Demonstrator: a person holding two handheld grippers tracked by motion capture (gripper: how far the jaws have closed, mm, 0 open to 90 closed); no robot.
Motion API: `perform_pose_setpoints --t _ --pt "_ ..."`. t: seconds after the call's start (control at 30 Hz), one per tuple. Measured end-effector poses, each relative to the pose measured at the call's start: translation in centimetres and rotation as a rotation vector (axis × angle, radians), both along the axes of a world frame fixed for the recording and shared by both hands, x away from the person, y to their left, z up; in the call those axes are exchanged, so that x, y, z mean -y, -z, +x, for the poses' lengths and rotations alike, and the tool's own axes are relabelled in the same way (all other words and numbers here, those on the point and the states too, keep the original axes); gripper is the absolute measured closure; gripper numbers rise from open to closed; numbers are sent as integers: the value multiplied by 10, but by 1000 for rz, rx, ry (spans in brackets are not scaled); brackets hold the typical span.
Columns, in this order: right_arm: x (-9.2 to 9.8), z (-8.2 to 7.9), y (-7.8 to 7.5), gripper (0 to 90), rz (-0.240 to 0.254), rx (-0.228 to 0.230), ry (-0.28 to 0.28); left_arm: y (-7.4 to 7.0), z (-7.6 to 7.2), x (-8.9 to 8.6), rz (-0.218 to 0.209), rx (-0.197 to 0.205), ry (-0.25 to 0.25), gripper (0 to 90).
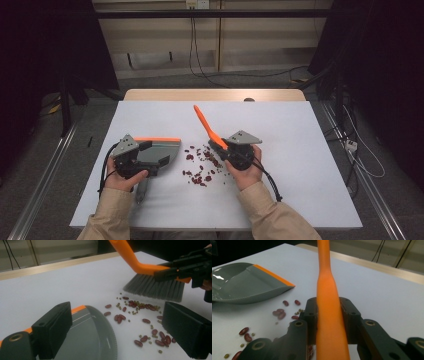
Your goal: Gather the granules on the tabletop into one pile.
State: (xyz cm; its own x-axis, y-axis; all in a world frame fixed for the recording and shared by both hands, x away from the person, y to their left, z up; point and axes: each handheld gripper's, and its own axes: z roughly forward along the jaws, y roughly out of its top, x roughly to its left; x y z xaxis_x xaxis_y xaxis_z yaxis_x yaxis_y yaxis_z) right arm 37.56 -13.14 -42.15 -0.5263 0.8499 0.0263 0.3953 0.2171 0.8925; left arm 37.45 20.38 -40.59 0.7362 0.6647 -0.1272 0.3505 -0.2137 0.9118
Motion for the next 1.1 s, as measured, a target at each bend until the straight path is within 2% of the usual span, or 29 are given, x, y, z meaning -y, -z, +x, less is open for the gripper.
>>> perform_pose_setpoints --t 0.13,0.2,0.3,0.37,0.43,0.53,0.6,0.7,0.73,0.8,0.83,0.9,1.1 --pt "14 21 -5 708 14 8 -59 -1 0 -2 6 -1 -3 97" --pt "20 33 -4 708 24 33 -107 -1 0 -2 3 1 -1 96" --pt "21 52 -1 708 7 39 -156 0 0 -3 -3 -3 -4 96" --pt "19 65 4 708 22 23 -193 0 0 -3 1 -5 -7 96" --pt "14 77 9 708 15 26 -245 0 0 -4 1 -7 -8 96" --pt "4 89 13 708 -19 59 -308 1 0 -7 -2 -12 -19 96" --pt "-3 97 16 708 -19 91 -369 2 0 -9 -1 -15 -25 96" --pt "-9 105 18 708 -25 120 -429 3 1 -13 -4 -21 -36 96" --pt "-12 107 20 708 -42 126 -446 3 1 -13 -3 -23 -43 96" --pt "-17 108 24 708 -68 113 -491 4 1 -15 -1 -25 -47 96" --pt "-18 107 26 708 -48 108 -512 4 1 -16 3 -25 -48 95" --pt "-20 104 26 706 -67 112 -541 4 1 -17 7 -27 -53 95" --pt "-23 94 24 700 -90 76 -607 5 -2 -19 0 -26 -59 95"
